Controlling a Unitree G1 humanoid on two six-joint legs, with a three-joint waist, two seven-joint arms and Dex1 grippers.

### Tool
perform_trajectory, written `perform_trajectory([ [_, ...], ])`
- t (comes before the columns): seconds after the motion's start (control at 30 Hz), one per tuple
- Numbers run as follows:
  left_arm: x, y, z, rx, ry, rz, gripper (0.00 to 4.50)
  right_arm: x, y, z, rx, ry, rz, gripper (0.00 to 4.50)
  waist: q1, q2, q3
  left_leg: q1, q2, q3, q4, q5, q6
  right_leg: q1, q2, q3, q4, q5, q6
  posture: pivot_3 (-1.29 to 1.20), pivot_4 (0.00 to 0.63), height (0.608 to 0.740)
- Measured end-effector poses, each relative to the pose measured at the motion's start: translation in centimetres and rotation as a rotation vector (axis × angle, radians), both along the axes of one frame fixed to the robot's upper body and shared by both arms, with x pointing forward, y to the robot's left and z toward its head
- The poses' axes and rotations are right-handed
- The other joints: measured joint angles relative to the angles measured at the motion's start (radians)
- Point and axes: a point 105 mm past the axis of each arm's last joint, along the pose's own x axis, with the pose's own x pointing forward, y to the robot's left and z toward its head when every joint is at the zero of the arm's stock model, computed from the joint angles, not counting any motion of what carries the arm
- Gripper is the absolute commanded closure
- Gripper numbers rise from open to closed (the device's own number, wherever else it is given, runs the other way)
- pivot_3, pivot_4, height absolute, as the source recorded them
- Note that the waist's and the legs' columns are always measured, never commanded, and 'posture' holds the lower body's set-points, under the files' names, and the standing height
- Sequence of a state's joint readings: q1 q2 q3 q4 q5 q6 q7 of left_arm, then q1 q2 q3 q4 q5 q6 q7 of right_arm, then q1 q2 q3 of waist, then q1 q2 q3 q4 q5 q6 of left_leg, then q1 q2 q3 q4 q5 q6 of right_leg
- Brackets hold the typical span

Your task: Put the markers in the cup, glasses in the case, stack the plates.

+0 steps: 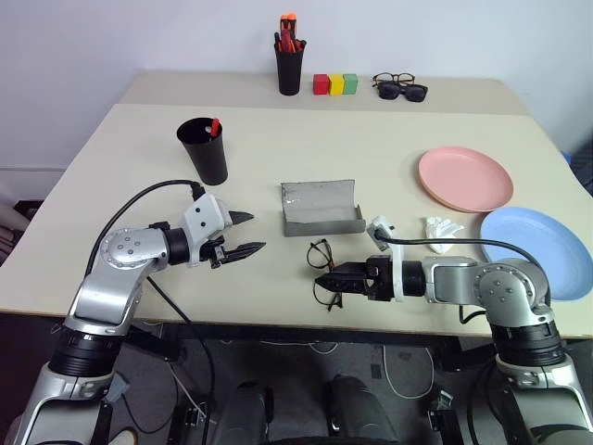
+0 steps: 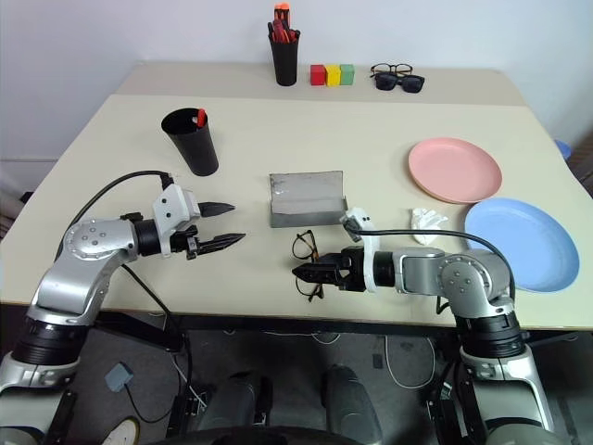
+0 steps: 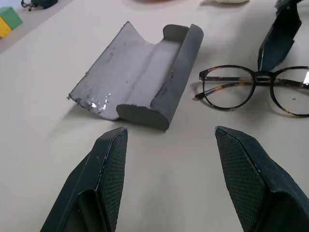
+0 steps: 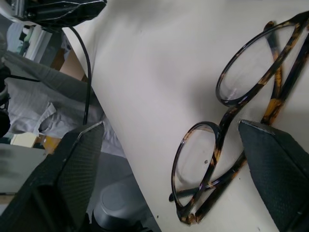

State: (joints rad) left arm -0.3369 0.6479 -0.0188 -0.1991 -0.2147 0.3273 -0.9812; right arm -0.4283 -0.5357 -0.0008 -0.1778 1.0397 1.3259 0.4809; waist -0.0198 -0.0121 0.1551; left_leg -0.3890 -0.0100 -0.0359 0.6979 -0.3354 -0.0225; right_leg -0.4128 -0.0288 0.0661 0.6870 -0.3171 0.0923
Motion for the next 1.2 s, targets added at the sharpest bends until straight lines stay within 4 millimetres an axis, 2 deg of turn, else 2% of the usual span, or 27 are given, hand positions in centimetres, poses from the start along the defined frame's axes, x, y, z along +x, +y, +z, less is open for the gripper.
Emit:
perform_trajectory([
  [0.4, -0.8, 0.5, 0.0, -0.029, 0.018, 0.058, 1.60, 1.1, 0.4, 0.0, 0.003, 0.020, 0.049, 0.00, 0.002, 0.000, 0.000, 0.000, 0.000, 0.000, -0.001, 0.000, 0.000, 0.000, 0.000, 0.000, -0.001, 0.000, 0.000, 0.00, 0.150, 0.740],
  [0.47, -0.8, 0.6, 0.0, -0.035, 0.019, 0.068, 1.56, 1.2, 0.5, 0.1, 0.000, 0.019, 0.059, 0.57, 0.002, 0.000, 0.000, 0.000, 0.000, 0.000, -0.001, 0.000, 0.000, 0.000, 0.000, 0.000, -0.001, 0.000, 0.000, 0.00, 0.150, 0.740],
  [0.53, -1.0, 0.6, 0.0, -0.037, 0.021, 0.074, 1.56, 1.2, 0.4, 0.0, -0.004, 0.019, 0.061, 1.35, 0.002, 0.000, 0.000, 0.000, 0.000, 0.000, -0.001, 0.000, 0.000, 0.000, 0.000, 0.000, -0.001, 0.000, 0.000, 0.00, 0.150, 0.740],
  [0.73, -1.1, 0.7, -0.1, -0.041, 0.024, 0.085, 1.56, 1.2, 0.3, -0.2, -0.010, 0.021, 0.067, 4.48, 0.002, 0.000, 0.000, 0.000, 0.000, 0.000, -0.001, 0.000, 0.000, 0.000, -0.001, 0.000, -0.001, 0.000, 0.000, 0.00, 0.150, 0.740],
  [1.1, -1.1, 0.8, -0.2, -0.041, 0.022, 0.094, 1.56, 1.2, 0.2, -0.4, -0.020, 0.025, 0.064, 4.48, 0.002, 0.000, 0.000, 0.000, 0.000, 0.000, -0.001, 0.000, 0.000, 0.000, -0.001, 0.000, -0.002, 0.000, 0.000, 0.00, 0.150, 0.740],
  [1.2, -1.1, 0.8, -0.2, -0.041, 0.024, 0.095, 1.56, 1.3, 0.2, 0.1, -0.047, -0.028, 0.050, 4.48, 0.002, 0.000, 0.000, 0.000, 0.000, 0.000, -0.002, 0.000, 0.000, 0.000, -0.001, 0.000, -0.002, 0.000, 0.000, 0.00, 0.150, 0.740],
])
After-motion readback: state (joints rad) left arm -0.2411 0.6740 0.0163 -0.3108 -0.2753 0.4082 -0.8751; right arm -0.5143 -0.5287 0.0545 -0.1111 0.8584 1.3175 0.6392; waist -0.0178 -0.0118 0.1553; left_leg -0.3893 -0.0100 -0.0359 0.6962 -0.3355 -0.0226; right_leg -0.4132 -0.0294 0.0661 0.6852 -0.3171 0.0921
